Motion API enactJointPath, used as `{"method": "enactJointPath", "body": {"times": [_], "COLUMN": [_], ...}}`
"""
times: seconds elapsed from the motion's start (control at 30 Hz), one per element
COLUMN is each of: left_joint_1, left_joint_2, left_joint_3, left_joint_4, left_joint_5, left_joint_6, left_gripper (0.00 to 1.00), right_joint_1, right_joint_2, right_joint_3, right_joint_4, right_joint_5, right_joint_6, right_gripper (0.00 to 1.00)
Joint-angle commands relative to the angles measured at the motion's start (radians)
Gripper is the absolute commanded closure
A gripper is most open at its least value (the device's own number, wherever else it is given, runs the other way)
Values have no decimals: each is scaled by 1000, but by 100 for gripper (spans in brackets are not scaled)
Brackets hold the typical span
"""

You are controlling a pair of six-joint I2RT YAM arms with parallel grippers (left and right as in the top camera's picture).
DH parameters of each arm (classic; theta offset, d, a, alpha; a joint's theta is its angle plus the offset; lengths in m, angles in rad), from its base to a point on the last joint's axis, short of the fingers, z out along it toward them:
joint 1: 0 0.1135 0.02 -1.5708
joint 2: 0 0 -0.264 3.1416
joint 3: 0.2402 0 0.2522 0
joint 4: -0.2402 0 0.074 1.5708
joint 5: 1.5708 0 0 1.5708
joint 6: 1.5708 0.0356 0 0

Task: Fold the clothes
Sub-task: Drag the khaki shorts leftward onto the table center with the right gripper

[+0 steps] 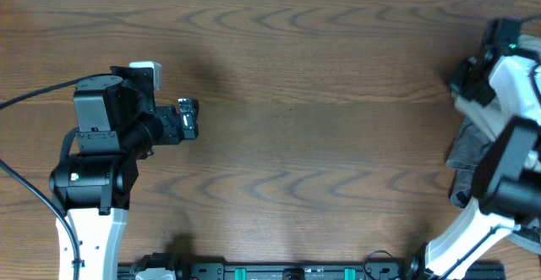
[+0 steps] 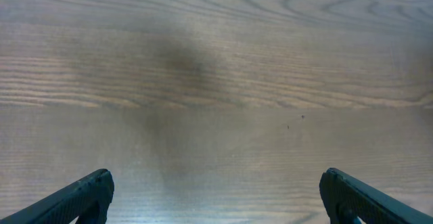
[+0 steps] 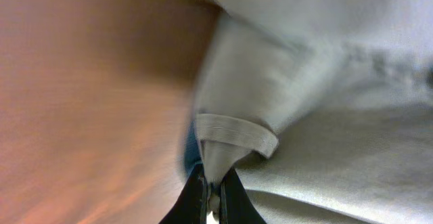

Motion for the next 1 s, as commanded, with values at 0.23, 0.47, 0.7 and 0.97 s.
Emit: {"method": "enactJointPath", "body": {"times": [0.23,0.47,0.7,0.97], "left_joint_1": [3,3,3,3], "left_joint_2": [5,-8,-22,-23], "left_joint_3": [22,22,22,22], "left_joint_4": [26,64,65,64], "left_joint_5": [3,-75,-126,-127], "left_joint_6": [14,14,13,14], "left_gripper": [2,2,2,2], "right_joint_1": [306,612,856,1002], "right_joint_2": [-406,-300,-87,-63], "right_joint_3": [112,111,111,112], "right_joint_4": [161,185,222,283], "right_joint_5": [-275,-272,-438,-364], "right_joint_6": [-115,-89,-128,-271], "right_gripper": [99,99,98,85]}}
